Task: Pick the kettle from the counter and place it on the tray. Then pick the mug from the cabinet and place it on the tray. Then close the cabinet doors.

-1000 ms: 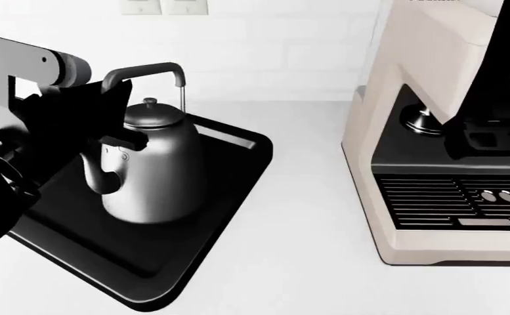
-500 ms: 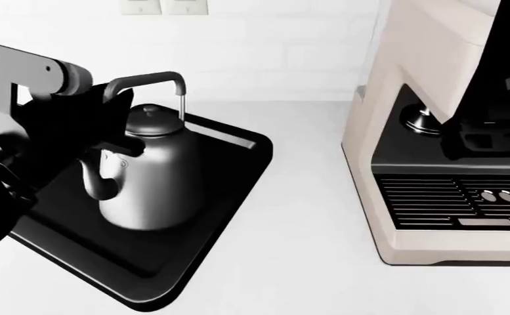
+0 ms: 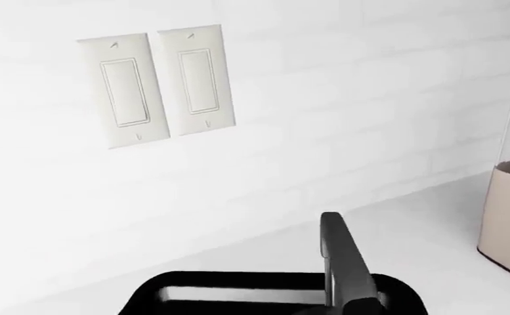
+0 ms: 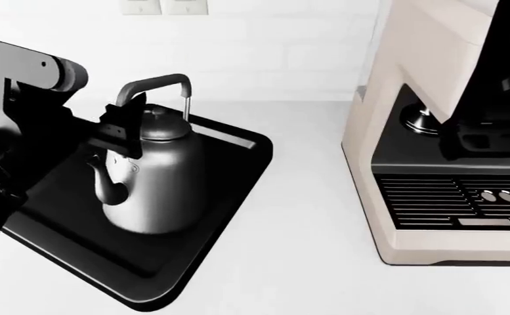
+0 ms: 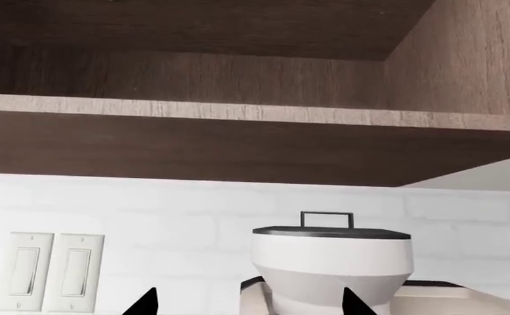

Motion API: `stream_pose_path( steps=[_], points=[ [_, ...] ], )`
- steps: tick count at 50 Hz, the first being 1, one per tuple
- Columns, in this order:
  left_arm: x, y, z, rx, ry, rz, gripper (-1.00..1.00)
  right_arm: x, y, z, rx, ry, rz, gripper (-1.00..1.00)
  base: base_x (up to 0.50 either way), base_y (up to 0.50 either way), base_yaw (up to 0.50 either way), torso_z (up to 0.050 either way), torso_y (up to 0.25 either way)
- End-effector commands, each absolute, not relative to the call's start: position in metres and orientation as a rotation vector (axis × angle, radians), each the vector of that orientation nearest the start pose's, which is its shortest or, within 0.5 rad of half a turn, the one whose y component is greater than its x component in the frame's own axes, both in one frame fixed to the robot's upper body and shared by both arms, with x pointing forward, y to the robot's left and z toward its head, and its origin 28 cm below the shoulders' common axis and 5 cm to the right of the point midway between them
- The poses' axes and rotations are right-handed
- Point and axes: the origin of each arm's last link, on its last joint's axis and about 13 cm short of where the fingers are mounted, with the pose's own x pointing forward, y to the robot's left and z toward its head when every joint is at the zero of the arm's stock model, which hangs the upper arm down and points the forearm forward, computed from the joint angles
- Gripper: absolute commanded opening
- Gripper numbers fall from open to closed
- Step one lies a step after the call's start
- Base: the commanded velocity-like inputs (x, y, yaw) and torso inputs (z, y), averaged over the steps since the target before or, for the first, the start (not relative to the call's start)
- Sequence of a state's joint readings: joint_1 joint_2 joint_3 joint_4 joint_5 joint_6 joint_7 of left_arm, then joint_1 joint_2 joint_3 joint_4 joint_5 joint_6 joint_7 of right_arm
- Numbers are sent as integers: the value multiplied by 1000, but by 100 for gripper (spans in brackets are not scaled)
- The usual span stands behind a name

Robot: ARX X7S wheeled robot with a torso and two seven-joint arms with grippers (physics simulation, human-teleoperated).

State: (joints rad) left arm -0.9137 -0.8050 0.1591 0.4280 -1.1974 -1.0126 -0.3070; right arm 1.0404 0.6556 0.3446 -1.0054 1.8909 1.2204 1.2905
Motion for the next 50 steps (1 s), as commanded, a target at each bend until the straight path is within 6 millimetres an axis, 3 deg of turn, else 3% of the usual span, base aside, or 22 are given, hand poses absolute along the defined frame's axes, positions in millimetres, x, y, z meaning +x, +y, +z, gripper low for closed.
stream_pose_path(
  steps=[1, 10, 20, 24, 35, 50],
  points=[
    [244, 290, 285, 187, 67, -305, 100, 136, -129, 305, -39, -571, -25, 100, 0, 0, 0, 0, 0],
    [240, 289, 281, 207, 236, -312, 100, 136, -130, 306, -38, -572, -26, 100, 0, 0, 0, 0, 0],
    [237, 289, 278, 213, 268, -320, 100, 136, -129, 306, -38, -572, -25, 100, 0, 0, 0, 0, 0],
    [237, 290, 287, 197, 208, -309, 100, 136, -129, 306, -38, -571, -25, 100, 0, 0, 0, 0, 0],
    [226, 295, 334, 89, -79, -321, 100, 136, -129, 306, -38, -573, -25, 100, 0, 0, 0, 0, 0],
    [222, 298, 343, 43, -181, -330, 100, 135, -129, 307, -39, -575, -24, 100, 0, 0, 0, 0, 0]
  ],
)
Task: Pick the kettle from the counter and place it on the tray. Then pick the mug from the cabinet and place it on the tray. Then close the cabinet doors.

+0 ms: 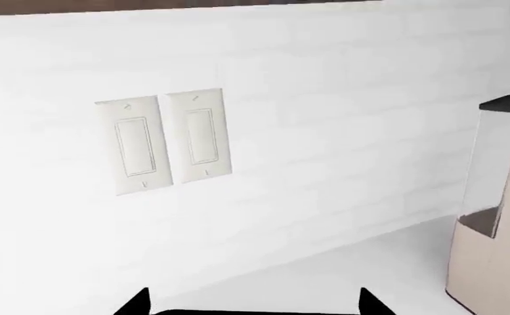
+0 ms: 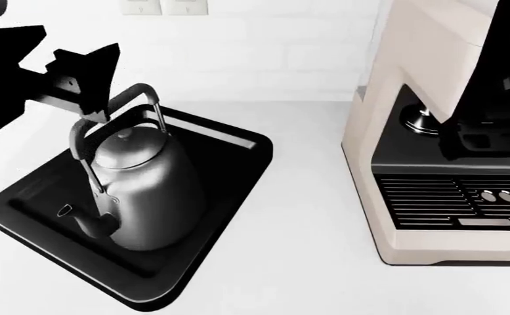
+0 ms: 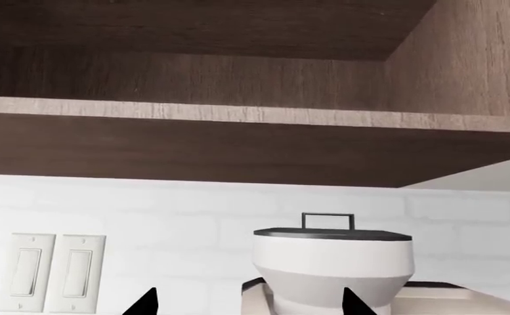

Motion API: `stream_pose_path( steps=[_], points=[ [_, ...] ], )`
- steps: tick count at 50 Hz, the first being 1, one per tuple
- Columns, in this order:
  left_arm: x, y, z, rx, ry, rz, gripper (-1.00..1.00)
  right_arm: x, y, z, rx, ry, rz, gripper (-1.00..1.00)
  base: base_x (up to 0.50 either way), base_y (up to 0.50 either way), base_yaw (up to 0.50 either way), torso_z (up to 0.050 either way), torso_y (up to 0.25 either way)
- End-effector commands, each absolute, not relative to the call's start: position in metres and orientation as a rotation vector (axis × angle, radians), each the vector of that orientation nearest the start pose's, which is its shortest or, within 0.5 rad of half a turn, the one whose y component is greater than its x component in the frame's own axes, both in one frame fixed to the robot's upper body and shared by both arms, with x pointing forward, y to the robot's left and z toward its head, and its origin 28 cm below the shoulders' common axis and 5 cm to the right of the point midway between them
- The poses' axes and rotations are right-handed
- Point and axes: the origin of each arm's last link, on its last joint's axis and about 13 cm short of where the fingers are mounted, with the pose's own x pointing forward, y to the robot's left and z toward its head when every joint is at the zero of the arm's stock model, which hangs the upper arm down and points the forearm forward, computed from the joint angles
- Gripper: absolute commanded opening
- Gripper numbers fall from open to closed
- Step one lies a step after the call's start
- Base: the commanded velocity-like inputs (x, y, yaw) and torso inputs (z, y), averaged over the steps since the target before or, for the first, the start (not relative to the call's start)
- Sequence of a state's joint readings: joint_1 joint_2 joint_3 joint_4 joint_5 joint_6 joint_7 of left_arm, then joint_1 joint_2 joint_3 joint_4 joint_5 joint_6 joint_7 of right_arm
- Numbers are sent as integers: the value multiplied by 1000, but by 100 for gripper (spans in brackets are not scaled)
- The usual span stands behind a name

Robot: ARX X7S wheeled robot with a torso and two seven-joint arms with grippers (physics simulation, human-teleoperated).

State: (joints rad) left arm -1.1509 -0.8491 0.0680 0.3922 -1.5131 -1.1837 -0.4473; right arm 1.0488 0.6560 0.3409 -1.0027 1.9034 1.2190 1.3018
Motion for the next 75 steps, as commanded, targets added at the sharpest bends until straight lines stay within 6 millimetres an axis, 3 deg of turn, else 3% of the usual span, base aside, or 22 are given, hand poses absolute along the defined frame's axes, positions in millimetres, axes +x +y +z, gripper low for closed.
stream_pose_path(
  steps=[1, 5, 13, 22, 32, 38, 75],
  points=[
    [222, 298, 345, 35, -208, -324, 100, 135, -129, 307, -39, -575, -25, 100, 0, 0, 0, 0, 0],
    [209, 296, 359, -26, -389, -273, 100, 136, -129, 306, -38, -576, -25, 100, 0, 0, 0, 0, 0],
    [161, 283, 375, -110, -704, -114, 100, 128, -128, 310, -45, -613, -33, 100, 0, 0, 0, 0, 0],
    [117, 273, 359, -62, -871, 35, 100, 109, -127, 316, -77, -670, -49, 100, 0, 0, 0, 0, 0],
    [91, 268, 353, -95, -919, 59, 100, 100, -131, 320, -77, -710, -49, 100, 0, 0, 0, 0, 0],
    [88, 268, 351, -132, -910, 58, 100, 97, -136, 321, -96, -728, -77, 100, 0, 38, 0, 0, 0],
    [100, 274, 345, -150, -860, 60, 100, 99, -137, 318, -109, -730, -94, 100, -3, 500, 0, 0, 0]
  ],
)
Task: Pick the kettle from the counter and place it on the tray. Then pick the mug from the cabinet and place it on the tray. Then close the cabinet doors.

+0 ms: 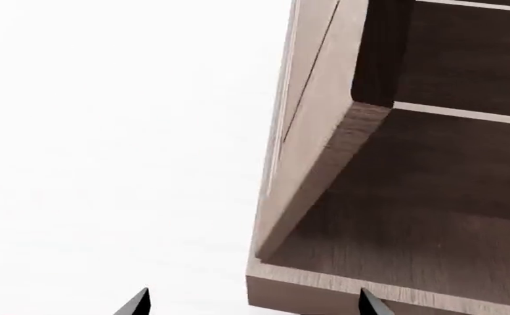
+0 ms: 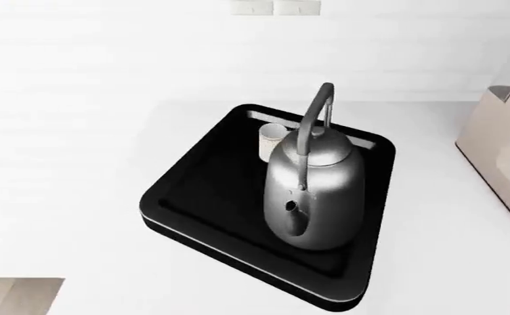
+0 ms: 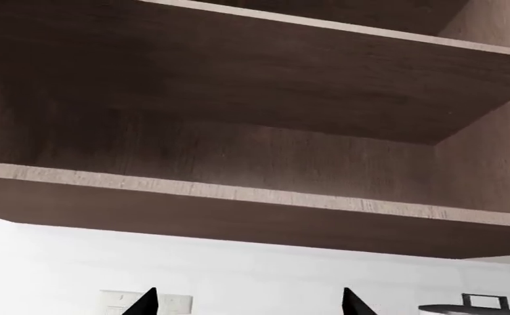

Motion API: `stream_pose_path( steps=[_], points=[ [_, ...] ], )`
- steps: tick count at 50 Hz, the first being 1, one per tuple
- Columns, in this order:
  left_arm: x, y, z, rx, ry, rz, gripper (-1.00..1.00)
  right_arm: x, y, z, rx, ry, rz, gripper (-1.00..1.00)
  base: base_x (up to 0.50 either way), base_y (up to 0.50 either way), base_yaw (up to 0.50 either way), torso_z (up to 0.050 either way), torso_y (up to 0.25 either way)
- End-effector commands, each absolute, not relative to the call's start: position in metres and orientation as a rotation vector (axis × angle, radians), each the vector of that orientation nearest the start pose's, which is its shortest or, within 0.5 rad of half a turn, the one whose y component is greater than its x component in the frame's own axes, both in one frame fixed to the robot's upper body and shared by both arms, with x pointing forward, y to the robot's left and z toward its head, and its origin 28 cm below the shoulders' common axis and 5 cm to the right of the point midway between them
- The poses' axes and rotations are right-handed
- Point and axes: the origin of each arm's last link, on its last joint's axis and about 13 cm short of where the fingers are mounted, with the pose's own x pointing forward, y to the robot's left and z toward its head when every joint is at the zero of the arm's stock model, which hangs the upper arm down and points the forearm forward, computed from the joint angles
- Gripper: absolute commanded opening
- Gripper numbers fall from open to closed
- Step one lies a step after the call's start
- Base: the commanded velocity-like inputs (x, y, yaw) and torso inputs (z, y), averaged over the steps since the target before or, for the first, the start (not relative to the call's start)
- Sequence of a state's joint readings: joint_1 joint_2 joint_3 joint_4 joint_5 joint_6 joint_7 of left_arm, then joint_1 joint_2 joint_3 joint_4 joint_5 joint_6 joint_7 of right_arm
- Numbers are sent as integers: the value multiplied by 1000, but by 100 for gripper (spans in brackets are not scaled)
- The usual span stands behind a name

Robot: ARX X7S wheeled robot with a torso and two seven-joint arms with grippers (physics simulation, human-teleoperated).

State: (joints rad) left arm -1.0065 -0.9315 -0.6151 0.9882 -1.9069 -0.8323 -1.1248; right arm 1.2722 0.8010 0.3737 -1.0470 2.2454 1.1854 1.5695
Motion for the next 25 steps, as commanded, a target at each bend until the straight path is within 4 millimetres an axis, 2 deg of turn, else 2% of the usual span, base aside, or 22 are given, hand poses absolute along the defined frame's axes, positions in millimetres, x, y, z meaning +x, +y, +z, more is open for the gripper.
stream_pose_path(
  steps=[1, 6, 9, 15, 20, 25],
  points=[
    [100, 274, 345, -149, -857, 63, 100, 99, -137, 318, -109, -731, -93, 100, -3, 500, 0, 0, 0],
    [102, 274, 346, -147, -832, 71, 100, 99, -137, 318, -96, -724, -91, 100, -3, 500, 0, 0, 0],
    [103, 277, 348, -133, -821, 125, 100, 100, -136, 316, -78, -713, -90, 100, 0, 0, 0, 0, 0],
    [105, 289, 353, -149, -803, 345, 100, 100, -137, 315, -73, -706, -94, 100, 0, 0, 0, 0, 0],
    [102, 309, 354, -56, -863, 598, 100, 101, -137, 315, -70, -703, -92, 100, 0, 0, 0, 0, 0],
    [94, 327, 361, -40, -923, 788, 100, 102, -136, 314, -64, -703, -90, 100, 0, 0, 0, 0, 0]
  ],
)
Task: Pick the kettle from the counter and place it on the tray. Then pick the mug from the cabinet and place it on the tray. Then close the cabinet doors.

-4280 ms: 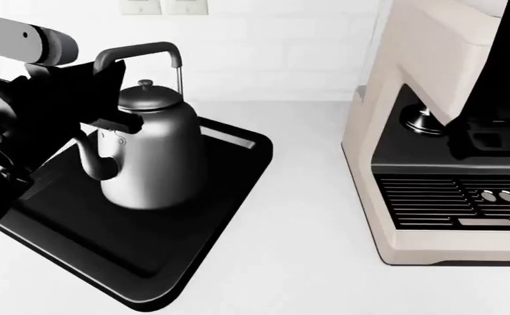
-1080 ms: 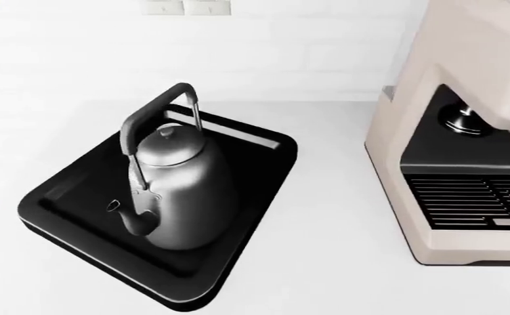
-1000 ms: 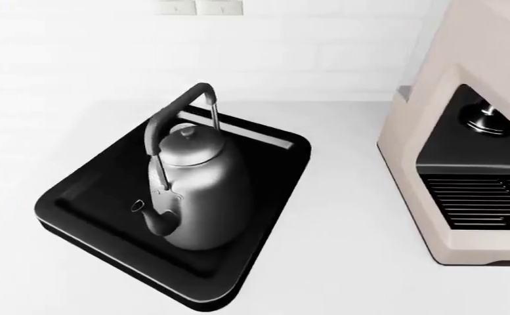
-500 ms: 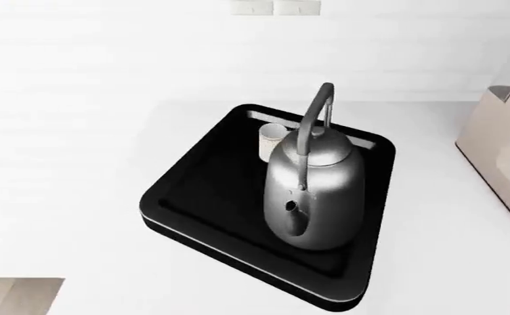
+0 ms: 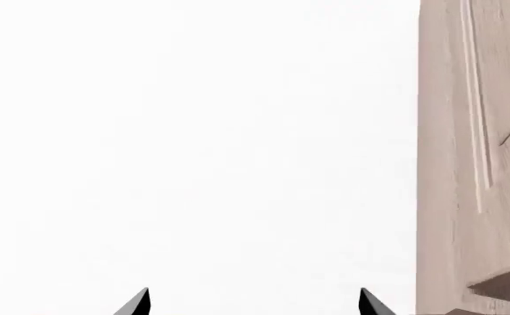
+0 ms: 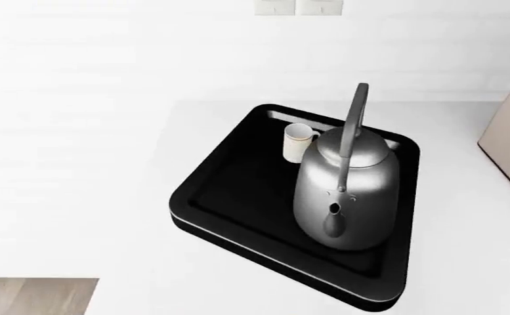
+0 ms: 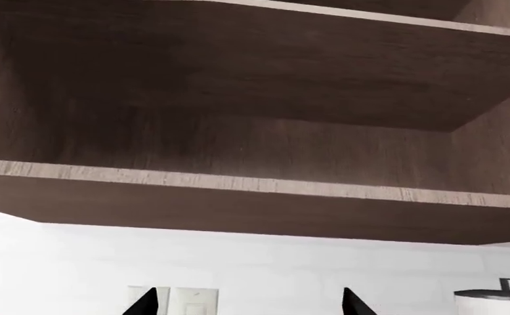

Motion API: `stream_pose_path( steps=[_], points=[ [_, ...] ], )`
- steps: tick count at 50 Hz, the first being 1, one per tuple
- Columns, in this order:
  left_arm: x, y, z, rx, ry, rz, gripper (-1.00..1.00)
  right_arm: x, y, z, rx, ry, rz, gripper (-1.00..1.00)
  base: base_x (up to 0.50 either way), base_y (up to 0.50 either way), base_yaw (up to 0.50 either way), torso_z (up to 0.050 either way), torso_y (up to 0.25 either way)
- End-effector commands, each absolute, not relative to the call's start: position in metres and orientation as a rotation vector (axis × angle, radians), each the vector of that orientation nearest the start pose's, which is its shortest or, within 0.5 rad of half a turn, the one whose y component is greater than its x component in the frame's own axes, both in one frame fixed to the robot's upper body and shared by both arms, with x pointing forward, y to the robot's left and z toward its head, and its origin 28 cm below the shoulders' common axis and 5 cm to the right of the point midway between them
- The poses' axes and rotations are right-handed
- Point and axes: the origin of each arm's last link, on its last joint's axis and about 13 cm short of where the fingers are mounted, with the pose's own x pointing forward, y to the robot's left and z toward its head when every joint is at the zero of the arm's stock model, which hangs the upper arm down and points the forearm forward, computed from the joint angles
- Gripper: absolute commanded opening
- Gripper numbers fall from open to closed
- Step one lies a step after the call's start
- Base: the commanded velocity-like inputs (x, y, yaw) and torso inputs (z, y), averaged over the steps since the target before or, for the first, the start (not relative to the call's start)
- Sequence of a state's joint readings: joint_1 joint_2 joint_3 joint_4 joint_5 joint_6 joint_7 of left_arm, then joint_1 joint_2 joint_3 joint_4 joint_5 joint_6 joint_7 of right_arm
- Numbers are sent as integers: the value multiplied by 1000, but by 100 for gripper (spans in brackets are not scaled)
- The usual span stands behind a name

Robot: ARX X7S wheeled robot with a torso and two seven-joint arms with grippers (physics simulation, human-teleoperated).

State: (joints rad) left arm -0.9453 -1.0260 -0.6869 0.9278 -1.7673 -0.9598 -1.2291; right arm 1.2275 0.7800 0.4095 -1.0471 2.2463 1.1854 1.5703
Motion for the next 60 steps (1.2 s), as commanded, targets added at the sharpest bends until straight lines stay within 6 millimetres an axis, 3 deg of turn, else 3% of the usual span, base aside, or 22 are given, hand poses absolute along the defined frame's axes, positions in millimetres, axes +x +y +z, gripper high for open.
stream_pose_path(
  steps=[1, 5, 10, 15, 24, 48, 60],
  points=[
    [92, 330, 364, -36, -947, 826, 100, 102, -136, 314, -64, -705, -89, 100, 0, 0, 0, 0, 0],
    [89, 338, 377, -39, -1006, 875, 100, 102, -136, 315, -64, -707, -89, 100, 0, 0, 0, 0, 0],
    [103, 339, 397, -13, -1023, 736, 100, 100, -136, 316, -62, -714, -87, 100, 0, 0, 0, 0, 0],
    [119, 325, 433, -2, -1041, 435, 100, 99, -137, 316, -61, -717, -82, 100, 0, 0, 0, 0, 0],
    [131, 295, 492, -77, -1061, 206, 100, 100, -137, 314, -58, -722, -84, 100, 0, 0, 0, 0, 0],
    [139, 221, 558, -190, -1045, -156, 100, 96, -140, 313, -80, -709, -84, 100, 0, 0, 0, 0, 0],
    [128, 194, 593, -193, -1040, -275, 100, 94, -141, 316, -86, -710, -81, 100, 0, 0, 0, 2, 0]
  ],
)
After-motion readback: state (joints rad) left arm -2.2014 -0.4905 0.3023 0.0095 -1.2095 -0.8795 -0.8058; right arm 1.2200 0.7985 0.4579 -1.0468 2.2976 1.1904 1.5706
